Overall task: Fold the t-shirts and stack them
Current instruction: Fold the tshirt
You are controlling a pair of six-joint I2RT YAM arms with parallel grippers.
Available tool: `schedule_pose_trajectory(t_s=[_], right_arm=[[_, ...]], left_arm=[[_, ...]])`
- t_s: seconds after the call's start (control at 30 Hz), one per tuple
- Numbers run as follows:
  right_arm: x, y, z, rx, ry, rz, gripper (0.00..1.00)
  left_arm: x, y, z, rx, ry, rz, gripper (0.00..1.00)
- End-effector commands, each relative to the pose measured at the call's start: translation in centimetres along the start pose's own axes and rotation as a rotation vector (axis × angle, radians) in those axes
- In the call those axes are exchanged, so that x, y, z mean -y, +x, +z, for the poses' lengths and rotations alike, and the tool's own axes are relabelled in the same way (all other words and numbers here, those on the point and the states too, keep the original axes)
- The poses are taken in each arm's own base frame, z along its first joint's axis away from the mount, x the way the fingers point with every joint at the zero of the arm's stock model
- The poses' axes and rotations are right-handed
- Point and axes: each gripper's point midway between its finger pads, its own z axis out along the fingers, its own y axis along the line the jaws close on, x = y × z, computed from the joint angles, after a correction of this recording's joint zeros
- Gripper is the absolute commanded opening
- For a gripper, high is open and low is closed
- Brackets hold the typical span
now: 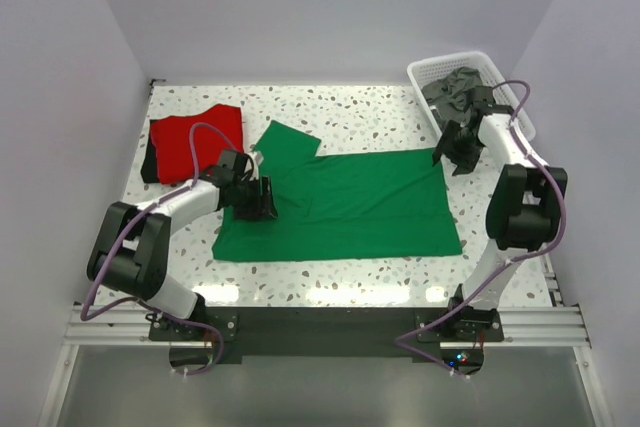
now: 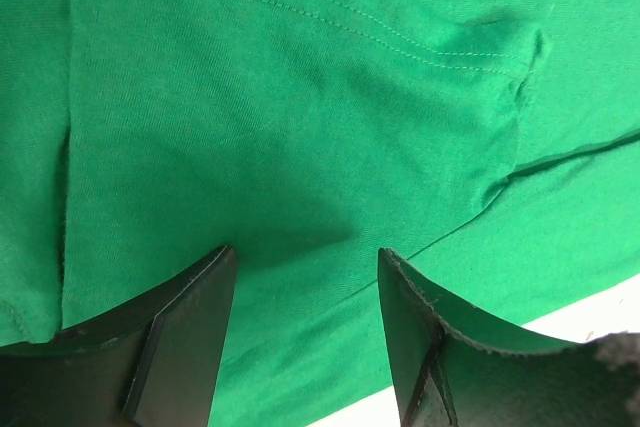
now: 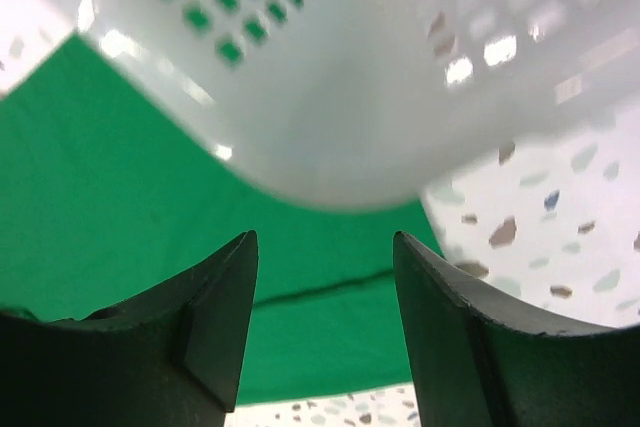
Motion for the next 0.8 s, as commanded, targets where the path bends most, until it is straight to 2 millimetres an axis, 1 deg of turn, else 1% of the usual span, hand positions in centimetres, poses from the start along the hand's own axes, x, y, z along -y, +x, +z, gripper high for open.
schedule_pose_trajectory(t_s=[0.0,0.03,0.07,0.1,0.13,0.2,0.23,0.27,0.33,0.37,0.47,0.5,0.57,0.6,0.63,0.67,0.73,0.77], right_arm=[[-1.6,1.5,-3.5,0.051,-0.106,-0.01,0.6],[-2.1,2.1,-4.5,0.065,-0.133,-0.018,0.6],[-1.8,3.7,-4.0,0.035,-0.129,-0.017,0.6],[-1.9,4.4,-4.1,0.03,-0.136,-0.012,0.6],[-2.2,5.7,-4.2,0.022,-0.151,-0.02,0.6],[-2.5,7.0,-4.0,0.007,-0.158,-0.026,0.6],[-3.2,7.8,-3.8,0.0,-0.17,-0.052,0.6],[-3.0,8.8,-3.0,-0.025,-0.163,-0.051,0.6],[-3.5,9.1,-2.3,-0.033,-0.176,-0.058,0.6],[-3.6,9.5,-1.5,-0.055,-0.174,-0.065,0.6],[-4.1,9.3,-0.1,-0.058,-0.162,-0.094,0.6],[-3.9,9.7,1.0,-0.083,-0.147,-0.093,0.6],[-4.0,9.9,1.9,-0.098,-0.14,-0.098,0.59],[-3.8,10.4,2.7,-0.117,-0.123,-0.1,0.59],[-4.0,10.6,3.0,-0.12,-0.124,-0.109,0.59],[-3.6,11.3,3.5,-0.138,-0.112,-0.106,0.59],[-3.2,12.1,4.0,-0.155,-0.097,-0.112,0.59],[-2.7,12.9,4.3,-0.172,-0.085,-0.111,0.59]], left_arm=[[-0.8,0.4,-0.9,-0.053,-0.058,0.016,0.64],[-0.5,0.2,-1.2,-0.048,-0.05,0.016,0.64],[-0.2,-0.1,-1.4,-0.042,-0.039,0.015,0.64],[0.1,-0.5,-1.5,-0.034,-0.031,0.013,0.64],[0.4,-0.7,-1.7,-0.029,-0.018,0.007,0.64],[0.8,-1.2,-1.7,-0.016,-0.007,0.005,0.64],[0.9,-1.4,-1.7,-0.015,-0.001,0.001,0.64],[1.0,-1.5,-1.6,-0.013,0.003,0.0,0.64],[1.2,-2.0,-1.1,-0.003,0.01,-0.001,0.64],[1.3,-2.1,-1.0,-0.004,0.016,-0.001,0.64],[1.7,-2.6,-0.1,0.007,0.038,0.001,0.64],[1.8,-3.0,0.2,0.023,0.05,-0.001,0.64],[2.2,-2.9,0.8,0.017,0.08,-0.025,0.64],[2.3,-2.7,1.2,0.022,0.096,-0.032,0.64],[2.3,-2.4,1.5,0.014,0.103,-0.045,0.64],[2.3,-2.1,1.7,0.007,0.109,-0.066,0.64],[1.8,-0.8,2.1,-0.02,0.095,-0.092,0.64],[1.4,-0.4,2.2,-0.027,0.079,-0.1,0.64]])
